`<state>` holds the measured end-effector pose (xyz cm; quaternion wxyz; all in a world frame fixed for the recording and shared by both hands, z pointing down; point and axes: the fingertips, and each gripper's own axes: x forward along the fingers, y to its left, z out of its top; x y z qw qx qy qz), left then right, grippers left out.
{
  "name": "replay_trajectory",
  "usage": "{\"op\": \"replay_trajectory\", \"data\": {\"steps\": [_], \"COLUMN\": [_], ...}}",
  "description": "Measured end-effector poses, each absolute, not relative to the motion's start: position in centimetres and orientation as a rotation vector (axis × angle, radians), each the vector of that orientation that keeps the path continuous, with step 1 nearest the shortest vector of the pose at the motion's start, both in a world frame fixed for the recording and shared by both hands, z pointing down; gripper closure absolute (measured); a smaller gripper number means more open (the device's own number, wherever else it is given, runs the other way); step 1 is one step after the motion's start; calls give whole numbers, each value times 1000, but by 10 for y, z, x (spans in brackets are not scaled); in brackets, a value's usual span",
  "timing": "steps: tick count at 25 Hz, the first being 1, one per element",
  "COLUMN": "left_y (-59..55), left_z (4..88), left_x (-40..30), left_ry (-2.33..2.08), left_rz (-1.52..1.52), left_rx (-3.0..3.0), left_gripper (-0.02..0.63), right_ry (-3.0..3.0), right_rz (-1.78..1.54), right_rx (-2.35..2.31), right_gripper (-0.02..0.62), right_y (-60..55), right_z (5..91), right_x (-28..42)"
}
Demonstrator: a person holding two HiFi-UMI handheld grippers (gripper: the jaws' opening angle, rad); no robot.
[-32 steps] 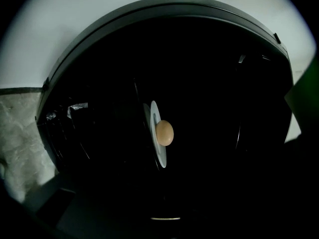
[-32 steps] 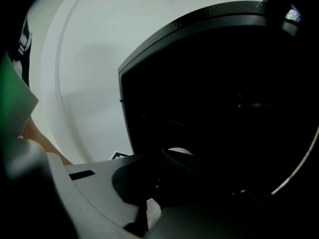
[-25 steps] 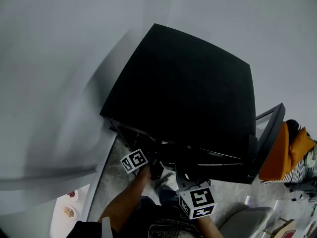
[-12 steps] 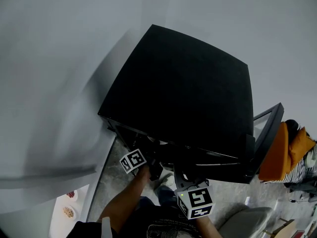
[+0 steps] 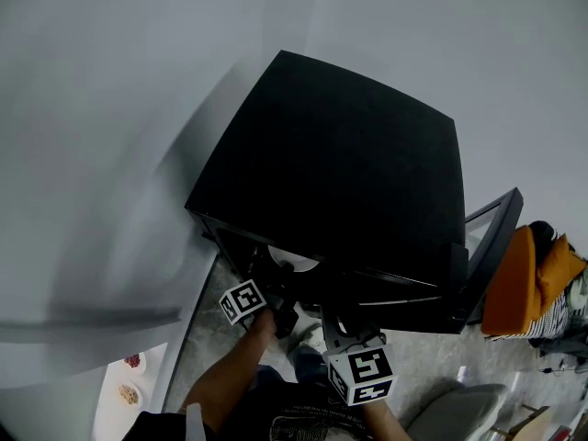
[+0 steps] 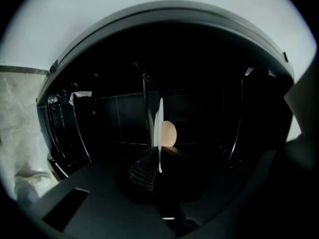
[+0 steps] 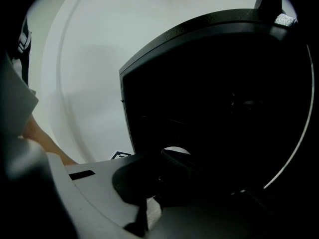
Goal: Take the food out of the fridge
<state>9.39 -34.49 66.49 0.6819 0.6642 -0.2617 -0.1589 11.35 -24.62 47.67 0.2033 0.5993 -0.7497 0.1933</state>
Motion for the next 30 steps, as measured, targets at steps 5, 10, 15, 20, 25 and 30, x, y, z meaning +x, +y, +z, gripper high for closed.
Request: {"op": "replay_trajectory", "data": {"steps": [5,10,15,20,25,30], "left_y": [-335,-322,-312,-306,-297,-285], "left_z": [650,628,599,555,530,507], "left_x": [89,79,67,58,44,30], "left_ry": [-558,-539,-500,-411,-400,-392], "left_rz": [-375,-418,-480,-592,-608,-612], "left_rx": [1508,1503,1509,1512,1515,1509], "left_gripper": [584,584,584,583,583,583], "right_ry": [-2089,-2090,-2091,-2097,-2101,-2115], "right_rz": [544,549,549,555,536,521], "right_rx": [1699,1730,1758,1789,1817,1849], "right_gripper": [575,575,575,575,575,575], "right_y": [-240,-232,-224,-218,-215,-209], "right_z": [476,472,470,468,465,455], "right_x": [114,109,100,91,83,74]}}
